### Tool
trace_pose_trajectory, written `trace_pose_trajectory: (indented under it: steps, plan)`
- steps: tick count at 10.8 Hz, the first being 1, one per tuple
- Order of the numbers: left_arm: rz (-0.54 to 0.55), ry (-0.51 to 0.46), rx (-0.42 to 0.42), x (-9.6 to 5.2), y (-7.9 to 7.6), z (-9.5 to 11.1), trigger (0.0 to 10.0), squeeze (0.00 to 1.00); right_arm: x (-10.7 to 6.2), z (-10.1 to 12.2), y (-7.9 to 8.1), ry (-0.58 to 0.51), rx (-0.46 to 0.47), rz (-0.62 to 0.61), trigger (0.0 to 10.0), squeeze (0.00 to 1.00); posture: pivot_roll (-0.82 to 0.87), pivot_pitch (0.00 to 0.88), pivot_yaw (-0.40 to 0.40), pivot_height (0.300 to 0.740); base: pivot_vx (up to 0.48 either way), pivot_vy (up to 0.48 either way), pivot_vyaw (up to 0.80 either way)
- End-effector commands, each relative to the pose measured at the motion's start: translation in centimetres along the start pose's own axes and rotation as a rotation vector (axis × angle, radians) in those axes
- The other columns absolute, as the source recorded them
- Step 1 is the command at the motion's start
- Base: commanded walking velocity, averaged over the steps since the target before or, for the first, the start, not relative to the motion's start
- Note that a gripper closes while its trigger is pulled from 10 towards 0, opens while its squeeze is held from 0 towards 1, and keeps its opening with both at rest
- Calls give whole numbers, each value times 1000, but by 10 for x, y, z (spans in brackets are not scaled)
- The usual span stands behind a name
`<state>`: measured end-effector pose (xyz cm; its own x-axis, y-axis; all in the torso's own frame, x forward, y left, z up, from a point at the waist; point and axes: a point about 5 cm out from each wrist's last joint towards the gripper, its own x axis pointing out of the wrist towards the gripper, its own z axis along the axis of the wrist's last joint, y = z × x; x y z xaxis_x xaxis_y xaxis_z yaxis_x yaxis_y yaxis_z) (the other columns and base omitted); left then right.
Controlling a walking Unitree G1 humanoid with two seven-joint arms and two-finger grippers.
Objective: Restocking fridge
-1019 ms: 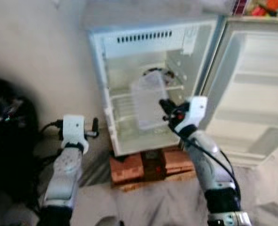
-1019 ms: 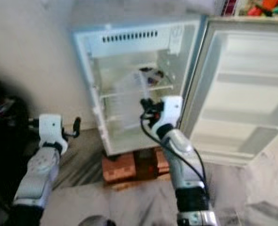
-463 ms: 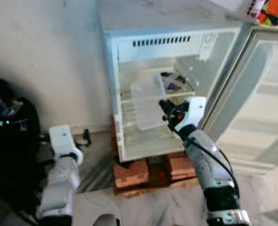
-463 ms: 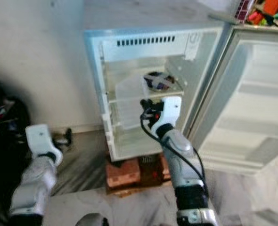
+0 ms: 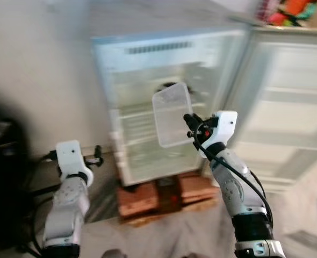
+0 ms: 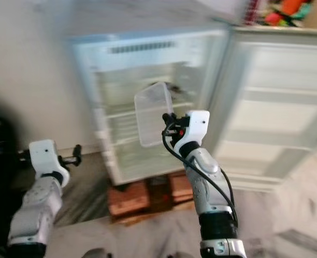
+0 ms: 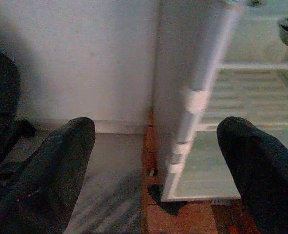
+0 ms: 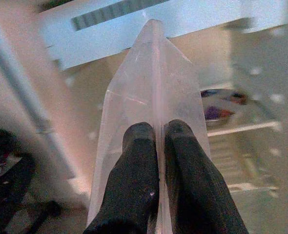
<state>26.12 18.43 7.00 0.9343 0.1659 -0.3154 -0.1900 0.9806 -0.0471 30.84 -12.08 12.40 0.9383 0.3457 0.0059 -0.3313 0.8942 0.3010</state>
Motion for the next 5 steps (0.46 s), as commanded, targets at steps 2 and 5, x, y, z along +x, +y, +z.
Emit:
trace_pose_trajectory:
  steps: [2, 5]
  plan:
    - [12, 7, 8, 1, -1, 2, 10000, 0, -2, 3, -3, -19, 1, -16, 10000, 0, 90, 0, 22, 740, 0, -412, 0]
    - [-8, -167, 108, -9, 8, 13, 10000, 0, -11, -3, -3, -1, 11, -7, 10000, 0, 88, 0, 18, 740, 0, 0, 0]
